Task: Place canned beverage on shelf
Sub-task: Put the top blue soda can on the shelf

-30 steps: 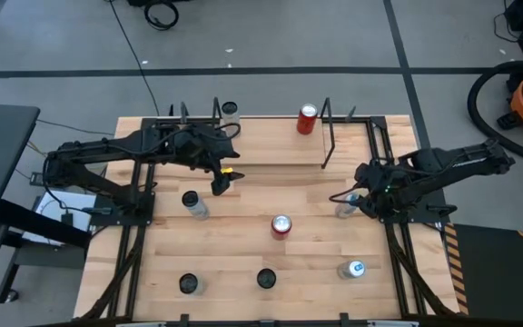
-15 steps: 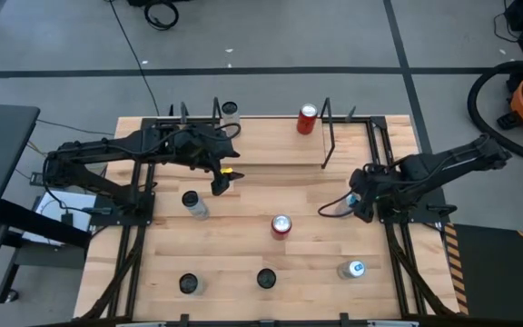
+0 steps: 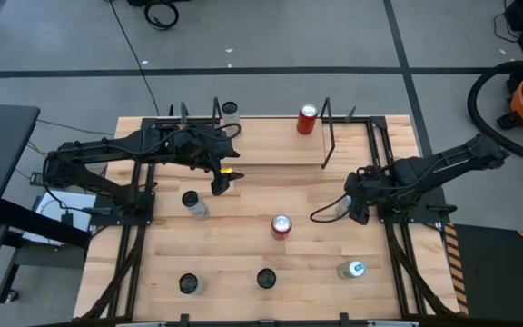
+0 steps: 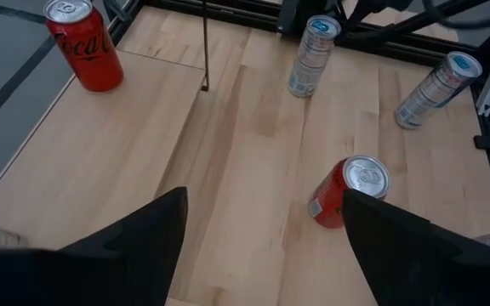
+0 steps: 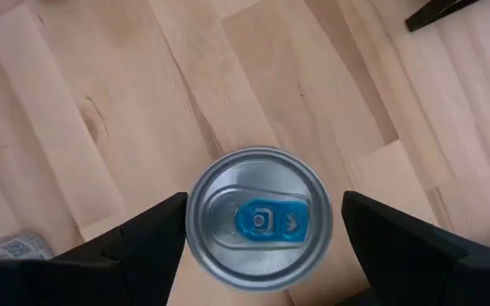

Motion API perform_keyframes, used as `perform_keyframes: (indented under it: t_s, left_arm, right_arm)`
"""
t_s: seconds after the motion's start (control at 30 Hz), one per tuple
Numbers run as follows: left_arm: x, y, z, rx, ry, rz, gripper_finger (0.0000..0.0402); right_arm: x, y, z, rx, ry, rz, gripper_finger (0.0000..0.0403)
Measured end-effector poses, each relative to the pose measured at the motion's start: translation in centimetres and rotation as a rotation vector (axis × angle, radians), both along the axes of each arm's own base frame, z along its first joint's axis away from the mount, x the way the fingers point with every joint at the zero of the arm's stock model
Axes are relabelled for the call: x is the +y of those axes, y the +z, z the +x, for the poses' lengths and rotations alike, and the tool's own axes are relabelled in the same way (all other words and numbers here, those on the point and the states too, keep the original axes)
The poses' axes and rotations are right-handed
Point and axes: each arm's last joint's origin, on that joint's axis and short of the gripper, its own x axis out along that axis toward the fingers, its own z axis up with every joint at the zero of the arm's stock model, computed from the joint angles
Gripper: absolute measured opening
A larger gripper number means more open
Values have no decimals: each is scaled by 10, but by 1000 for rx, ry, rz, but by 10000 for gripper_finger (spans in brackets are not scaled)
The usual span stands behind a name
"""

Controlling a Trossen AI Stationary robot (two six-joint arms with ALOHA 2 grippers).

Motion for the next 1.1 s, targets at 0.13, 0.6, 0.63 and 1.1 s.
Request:
perform_keyframes:
  t_s: [0.13,0.6,0.63,1.1]
  left_arm:
    - [0,0,0,0,0,0,311]
    - [1,0,0,4,-12,18,311]
    - [1,0,0,4,-11,19,311]
    - [21,2,-1,-26,61,23,311]
  right_arm:
    - [1,-5,6,32,0,-11,313]
    - [2,-5,14,14,-7,-3,244]
    - [2,-3,16,2,-17,1,244]
    - [-36,65,82,-217,43,-171,245]
